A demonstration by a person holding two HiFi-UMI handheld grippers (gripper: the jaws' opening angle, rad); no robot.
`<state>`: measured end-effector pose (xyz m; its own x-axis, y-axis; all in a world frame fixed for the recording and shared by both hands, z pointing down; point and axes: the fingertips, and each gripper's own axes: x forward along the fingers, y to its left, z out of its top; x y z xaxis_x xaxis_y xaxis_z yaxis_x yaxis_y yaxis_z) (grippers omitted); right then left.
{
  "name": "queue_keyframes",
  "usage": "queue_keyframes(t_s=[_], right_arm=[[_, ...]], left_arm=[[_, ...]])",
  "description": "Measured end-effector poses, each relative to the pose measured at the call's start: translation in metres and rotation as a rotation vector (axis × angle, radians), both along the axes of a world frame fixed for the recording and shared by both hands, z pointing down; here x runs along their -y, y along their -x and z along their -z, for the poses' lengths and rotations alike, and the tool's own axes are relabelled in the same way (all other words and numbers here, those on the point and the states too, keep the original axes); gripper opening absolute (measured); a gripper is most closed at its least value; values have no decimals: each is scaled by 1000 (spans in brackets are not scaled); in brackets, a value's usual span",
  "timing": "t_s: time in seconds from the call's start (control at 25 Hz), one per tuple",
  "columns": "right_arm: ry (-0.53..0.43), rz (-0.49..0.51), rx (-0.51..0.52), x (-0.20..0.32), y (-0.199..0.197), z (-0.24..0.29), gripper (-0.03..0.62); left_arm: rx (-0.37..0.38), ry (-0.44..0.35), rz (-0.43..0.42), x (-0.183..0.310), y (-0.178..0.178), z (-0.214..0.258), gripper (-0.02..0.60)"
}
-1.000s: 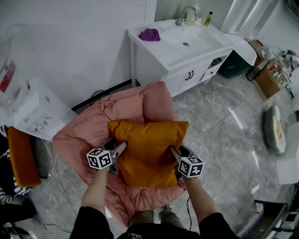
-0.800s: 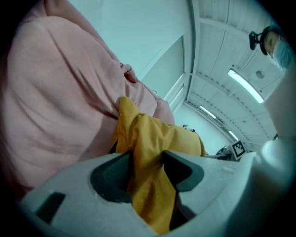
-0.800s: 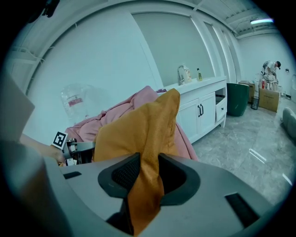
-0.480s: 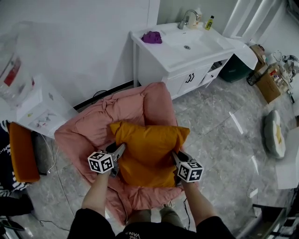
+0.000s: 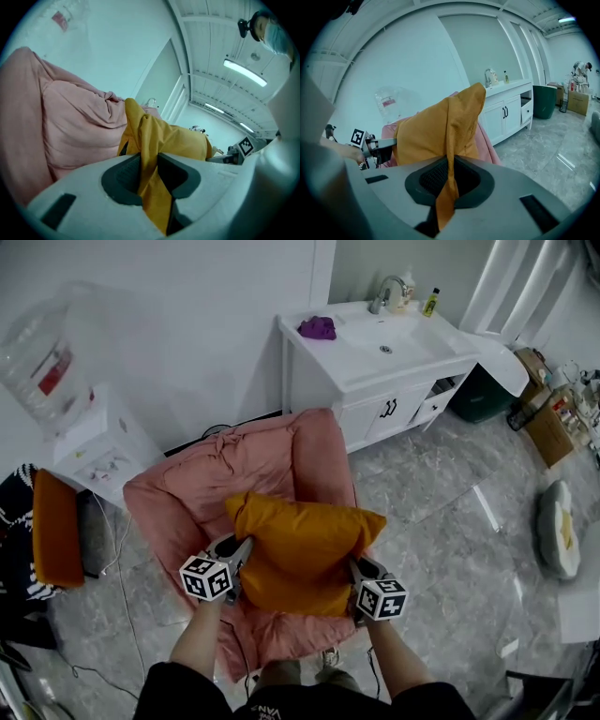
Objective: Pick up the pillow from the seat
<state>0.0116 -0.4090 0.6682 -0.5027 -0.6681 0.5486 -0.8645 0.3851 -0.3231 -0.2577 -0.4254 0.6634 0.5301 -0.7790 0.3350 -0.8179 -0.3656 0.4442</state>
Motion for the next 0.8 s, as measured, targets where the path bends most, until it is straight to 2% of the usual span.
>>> queue_keyframes(t_s=[0.36, 0.8], right_arm=[[-59, 64, 49, -43, -19, 37, 11], [-159, 155, 90, -88, -42, 86, 11]], left_arm=[[59, -91, 70, -62, -22, 61, 61], [121, -218, 164, -139, -50, 130, 57]])
